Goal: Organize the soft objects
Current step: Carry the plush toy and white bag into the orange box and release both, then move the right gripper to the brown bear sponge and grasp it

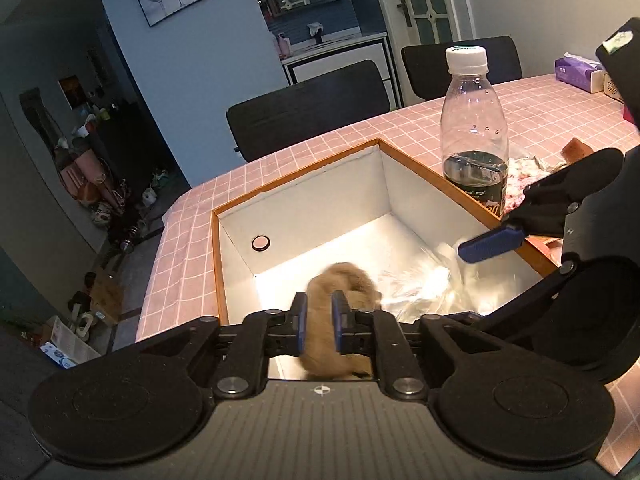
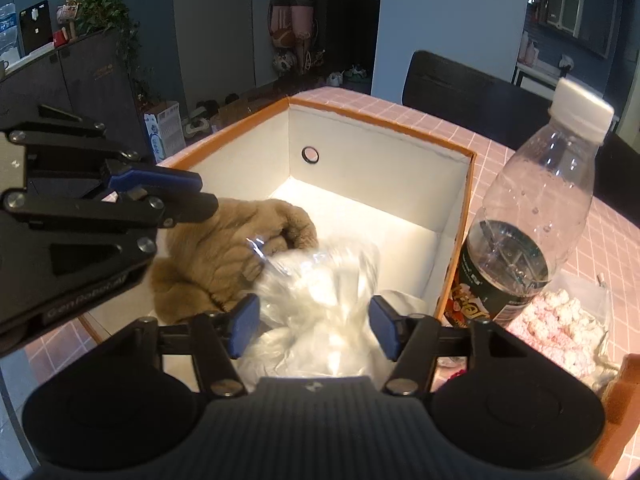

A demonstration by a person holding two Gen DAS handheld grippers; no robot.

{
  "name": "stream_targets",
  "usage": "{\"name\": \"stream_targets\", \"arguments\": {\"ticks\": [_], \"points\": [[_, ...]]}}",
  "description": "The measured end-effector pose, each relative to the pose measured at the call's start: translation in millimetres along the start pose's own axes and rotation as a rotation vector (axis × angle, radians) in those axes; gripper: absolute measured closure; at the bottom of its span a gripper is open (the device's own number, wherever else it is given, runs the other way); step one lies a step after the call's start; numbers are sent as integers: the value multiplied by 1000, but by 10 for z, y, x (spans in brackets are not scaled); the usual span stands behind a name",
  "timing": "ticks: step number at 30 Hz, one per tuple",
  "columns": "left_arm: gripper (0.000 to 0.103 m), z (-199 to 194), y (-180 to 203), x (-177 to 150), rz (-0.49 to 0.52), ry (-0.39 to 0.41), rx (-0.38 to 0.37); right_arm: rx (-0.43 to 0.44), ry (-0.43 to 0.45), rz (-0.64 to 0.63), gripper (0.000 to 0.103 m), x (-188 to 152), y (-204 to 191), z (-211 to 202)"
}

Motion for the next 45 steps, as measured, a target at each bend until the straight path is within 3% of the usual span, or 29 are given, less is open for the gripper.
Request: {"name": "stream_targets", "arguments": {"ticks": [3,10,18,26,35,40,45], "points": [[77,-45,4,30,8,9,6,-4,24,-18,30,51,-8,-63],[75,-166,64,175,12,53,5,-24,65,-47,27,95,22,-346],[73,-350,259,452,4,159,-29,-53,114,19,26,170,277,-776],[73,-589,467,707,-22,283,-76,-102,98,38,23,151,469,-1151],[70,-603,913,811,-56,323,-206,-208,-4,87,20,-420,1117,-1542],[70,-435,1245,765,-52,292,-283,-311,-65,160,20,-795,1607,-1671],[70,-205,1609,673,-35,234,-353,-371,-72,238,20,-1036,1995,-1762]]}}
Point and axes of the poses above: each gripper's, at about its wrist camera, not at the fingertips, and z roughly the way its jaws point, y to its right, x to its top, the point moved 10 cm from there along z, roughly the way its jaws point, and after that the axes turned 14 degrees about y, right-handed, at the moved point
